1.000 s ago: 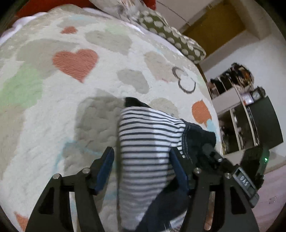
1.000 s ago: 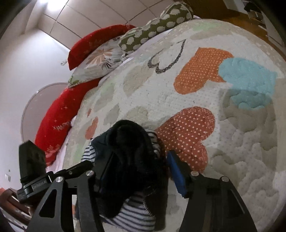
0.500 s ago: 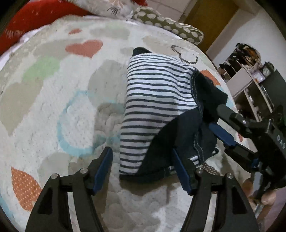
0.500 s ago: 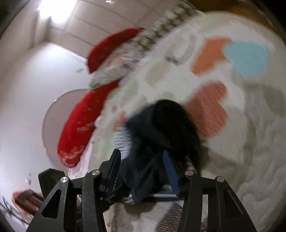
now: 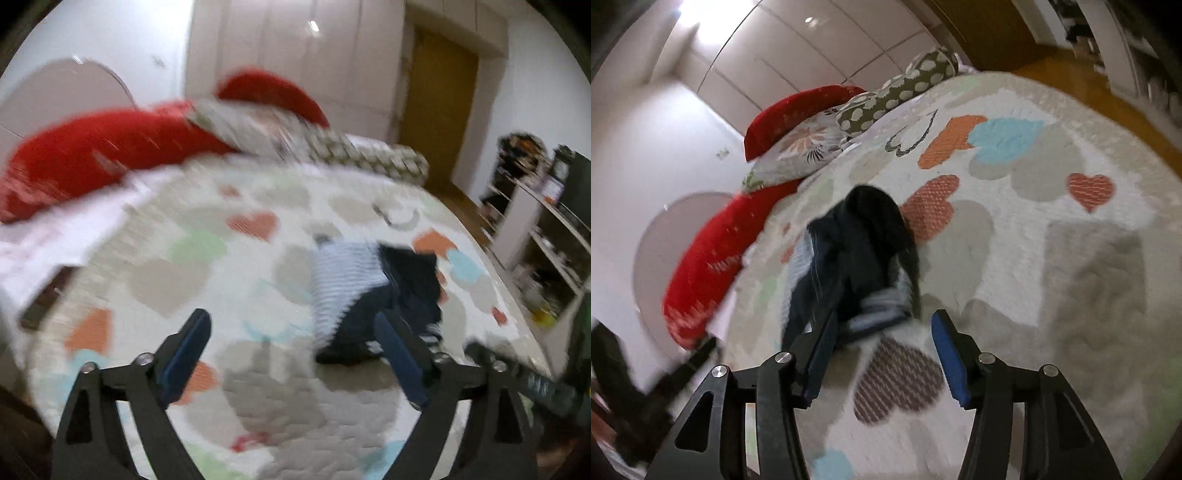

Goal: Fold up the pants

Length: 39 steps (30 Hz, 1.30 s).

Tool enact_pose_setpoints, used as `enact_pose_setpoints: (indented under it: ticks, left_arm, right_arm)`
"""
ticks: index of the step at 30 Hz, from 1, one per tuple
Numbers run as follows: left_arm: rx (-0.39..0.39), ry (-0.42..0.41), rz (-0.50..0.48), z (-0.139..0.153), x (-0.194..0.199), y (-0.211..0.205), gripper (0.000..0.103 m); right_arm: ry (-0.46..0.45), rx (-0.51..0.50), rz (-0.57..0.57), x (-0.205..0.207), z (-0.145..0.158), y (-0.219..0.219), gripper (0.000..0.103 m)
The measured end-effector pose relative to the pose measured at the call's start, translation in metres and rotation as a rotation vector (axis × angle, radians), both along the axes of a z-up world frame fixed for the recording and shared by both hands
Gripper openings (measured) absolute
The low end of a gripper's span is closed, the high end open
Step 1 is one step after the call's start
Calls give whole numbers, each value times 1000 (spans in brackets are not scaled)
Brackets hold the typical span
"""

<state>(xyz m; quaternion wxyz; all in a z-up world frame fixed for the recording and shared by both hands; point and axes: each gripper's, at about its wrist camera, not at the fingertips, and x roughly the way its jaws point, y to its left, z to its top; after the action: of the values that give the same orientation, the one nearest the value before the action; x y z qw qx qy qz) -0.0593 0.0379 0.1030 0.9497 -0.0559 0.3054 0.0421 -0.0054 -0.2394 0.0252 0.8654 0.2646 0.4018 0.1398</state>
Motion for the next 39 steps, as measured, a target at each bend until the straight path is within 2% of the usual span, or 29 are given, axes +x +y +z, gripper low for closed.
enact_pose_setpoints:
  ticks: [3, 6, 9, 12, 14, 17, 19, 23, 25, 28, 30, 34, 39]
  left_arm:
    - [39, -134, 81, 25, -29, 10, 103]
    - [50, -266, 140, 54, -64, 21, 103]
    - [45, -357, 165, 76, -91, 28, 103]
    - [10, -441, 115, 94, -119, 32, 103]
    - [-12, -447, 53, 99, -127, 30, 103]
    - [-48, -390, -85, 101, -124, 22, 103]
    - [-83, -317, -145, 96, -114, 17, 103]
    - [-137, -117, -111, 68, -84, 11, 103]
    - [-118, -23, -63, 53, -69, 8, 103]
    - [-97, 64, -58, 35, -58, 1, 103]
    - [-80, 95, -66, 25, -58, -4, 103]
    - [-25, 103, -53, 17, -62, -17, 103]
    - [2, 146, -35, 6, -58, -21, 103]
  right_arm:
    - [-37, -95, 21, -28, 10, 12, 62]
    - [-63, -167, 21, -50, 19, 24, 63]
    - [-107, -225, 31, -71, 33, 38, 64]
    - [-144, -263, 29, -91, 47, 49, 67]
    - [-154, -280, 31, -101, 52, 55, 68]
    - [-155, -309, 34, -109, 56, 62, 69]
    - [-152, -323, 25, -113, 56, 64, 69]
    - [-141, -343, 3, -116, 51, 59, 70]
    - [-129, -361, -17, -114, 46, 55, 71]
    - [-105, -380, -48, -112, 37, 47, 71]
    - [-102, -403, -56, -113, 33, 46, 71]
    - [-101, -455, -37, -115, 23, 48, 72]
    - [-67, -468, -6, -112, 10, 50, 73]
